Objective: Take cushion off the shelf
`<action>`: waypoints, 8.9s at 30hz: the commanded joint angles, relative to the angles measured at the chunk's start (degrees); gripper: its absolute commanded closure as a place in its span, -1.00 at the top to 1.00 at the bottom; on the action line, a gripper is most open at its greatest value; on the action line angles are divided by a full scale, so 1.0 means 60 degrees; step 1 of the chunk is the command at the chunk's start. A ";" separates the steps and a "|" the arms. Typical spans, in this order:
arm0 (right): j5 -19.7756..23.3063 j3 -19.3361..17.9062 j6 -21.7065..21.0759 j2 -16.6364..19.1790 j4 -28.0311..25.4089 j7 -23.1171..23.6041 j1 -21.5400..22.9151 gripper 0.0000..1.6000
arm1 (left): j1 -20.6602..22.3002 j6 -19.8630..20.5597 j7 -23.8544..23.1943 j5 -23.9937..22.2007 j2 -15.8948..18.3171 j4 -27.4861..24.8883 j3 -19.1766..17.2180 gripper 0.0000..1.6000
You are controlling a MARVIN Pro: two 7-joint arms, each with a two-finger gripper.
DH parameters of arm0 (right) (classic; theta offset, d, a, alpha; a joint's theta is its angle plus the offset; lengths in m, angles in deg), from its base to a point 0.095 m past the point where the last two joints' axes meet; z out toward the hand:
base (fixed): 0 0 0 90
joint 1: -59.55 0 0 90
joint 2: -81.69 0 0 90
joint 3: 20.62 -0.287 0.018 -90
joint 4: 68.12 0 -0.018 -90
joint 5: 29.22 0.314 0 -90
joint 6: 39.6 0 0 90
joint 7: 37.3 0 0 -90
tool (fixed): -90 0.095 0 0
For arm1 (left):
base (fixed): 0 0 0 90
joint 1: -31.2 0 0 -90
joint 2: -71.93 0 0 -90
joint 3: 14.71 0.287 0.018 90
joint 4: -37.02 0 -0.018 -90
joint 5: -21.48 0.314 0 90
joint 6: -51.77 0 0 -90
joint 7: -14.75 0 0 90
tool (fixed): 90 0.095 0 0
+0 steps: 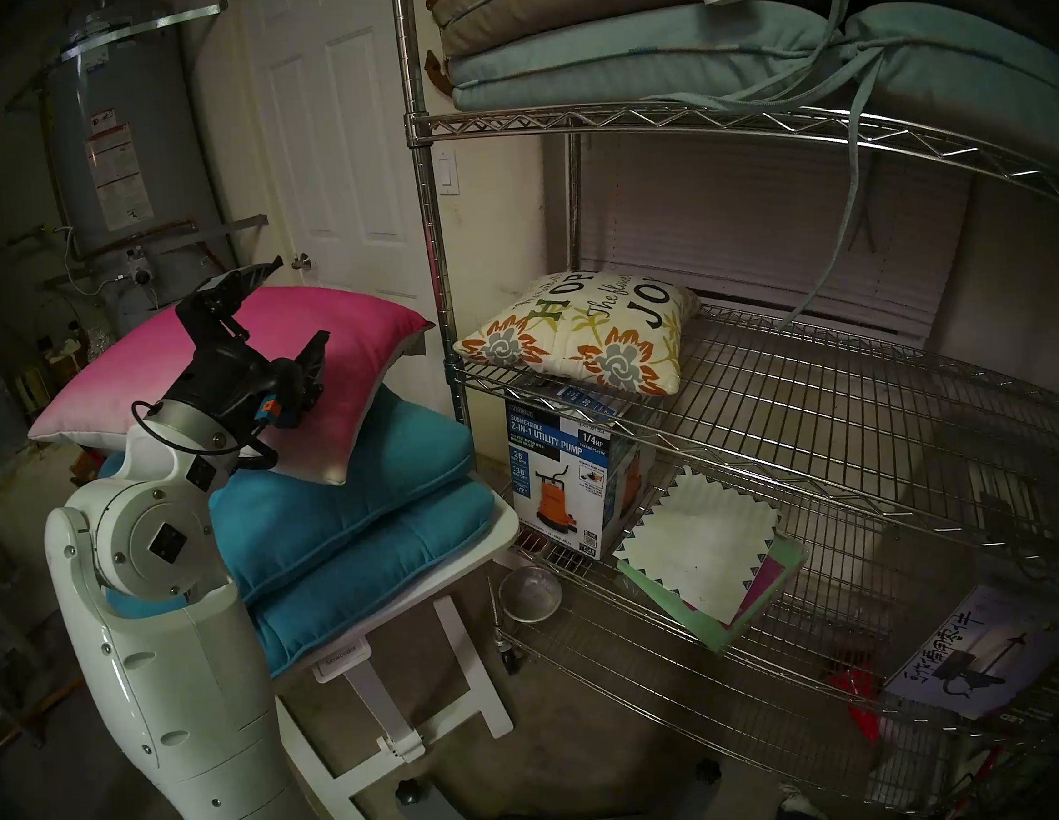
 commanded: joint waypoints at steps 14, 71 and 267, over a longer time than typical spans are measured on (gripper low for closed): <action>-0.0045 -0.0005 -0.0012 0.0041 -0.0012 -0.0881 0.0000 -1.00 | 0.0526 0.1591 0.0416 0.1168 -0.0012 0.0456 0.2042 1.00; -0.0025 -0.0010 -0.0012 0.0043 -0.0018 -0.0840 0.0000 -1.00 | 0.1583 0.3830 0.2402 0.3302 -0.0200 0.4100 0.5650 1.00; 0.0153 -0.0020 -0.0012 0.0007 -0.0063 -0.0655 0.0000 -1.00 | 0.2053 0.1778 0.0895 -0.0065 0.1979 -0.2021 -0.0965 -1.00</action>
